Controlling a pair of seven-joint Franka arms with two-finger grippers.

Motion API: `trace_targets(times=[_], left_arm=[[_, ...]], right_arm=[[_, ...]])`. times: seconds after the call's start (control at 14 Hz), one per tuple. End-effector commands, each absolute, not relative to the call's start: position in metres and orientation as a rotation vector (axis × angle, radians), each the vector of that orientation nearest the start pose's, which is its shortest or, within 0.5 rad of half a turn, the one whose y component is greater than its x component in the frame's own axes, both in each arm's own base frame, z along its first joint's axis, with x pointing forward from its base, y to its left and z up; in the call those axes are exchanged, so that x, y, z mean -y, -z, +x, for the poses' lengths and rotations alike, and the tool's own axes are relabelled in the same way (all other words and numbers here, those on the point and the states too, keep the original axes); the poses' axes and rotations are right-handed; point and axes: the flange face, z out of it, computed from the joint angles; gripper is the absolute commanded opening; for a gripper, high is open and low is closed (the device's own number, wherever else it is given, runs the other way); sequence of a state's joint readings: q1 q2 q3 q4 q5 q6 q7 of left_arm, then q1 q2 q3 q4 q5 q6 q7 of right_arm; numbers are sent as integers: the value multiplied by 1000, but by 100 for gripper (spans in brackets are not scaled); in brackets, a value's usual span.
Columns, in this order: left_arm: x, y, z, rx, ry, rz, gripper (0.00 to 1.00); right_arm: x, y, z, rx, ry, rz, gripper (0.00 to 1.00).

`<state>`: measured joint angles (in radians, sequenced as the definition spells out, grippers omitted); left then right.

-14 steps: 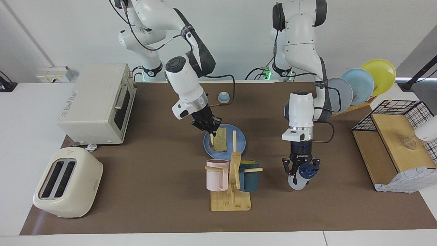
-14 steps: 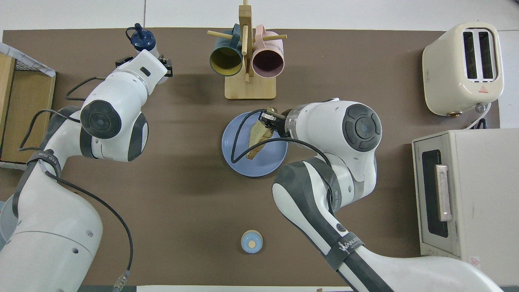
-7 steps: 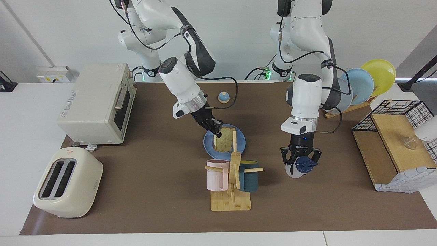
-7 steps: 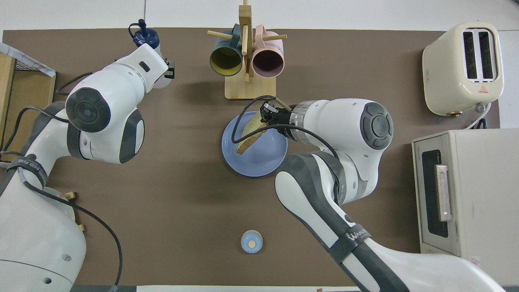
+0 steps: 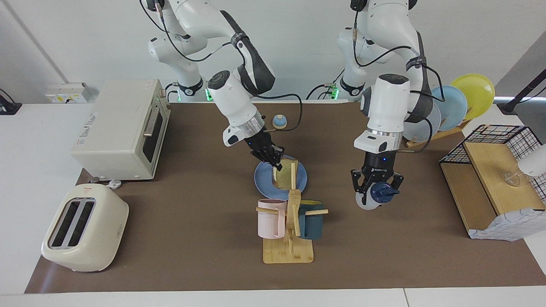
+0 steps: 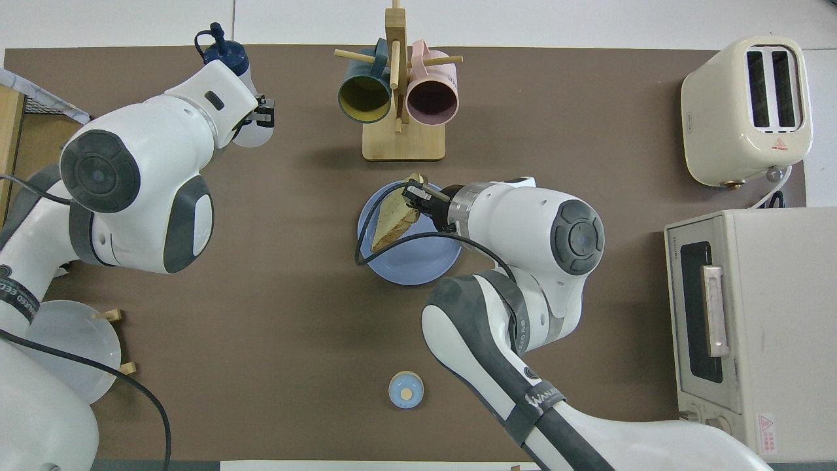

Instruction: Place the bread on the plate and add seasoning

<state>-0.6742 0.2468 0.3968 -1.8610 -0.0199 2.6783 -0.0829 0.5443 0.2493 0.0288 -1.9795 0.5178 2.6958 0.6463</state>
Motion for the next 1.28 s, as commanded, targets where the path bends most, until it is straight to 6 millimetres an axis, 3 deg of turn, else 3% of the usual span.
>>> trace_targets(times=[0.0, 0.36, 0.5, 1.21], left_arm=[[191, -490, 617, -346, 869, -3045, 0], [163, -533, 607, -460, 756, -3122, 0], [155, -545, 600, -485, 730, -3131, 0], [127, -571, 568, -995, 507, -3059, 0]], right_arm=[[-317, -377, 539, -542, 281, -2555, 0], [-290, -360, 532, -480, 295, -2610, 0], [-288, -358, 532, -471, 297, -2615, 0], [-262, -344, 529, -525, 355, -2620, 0]])
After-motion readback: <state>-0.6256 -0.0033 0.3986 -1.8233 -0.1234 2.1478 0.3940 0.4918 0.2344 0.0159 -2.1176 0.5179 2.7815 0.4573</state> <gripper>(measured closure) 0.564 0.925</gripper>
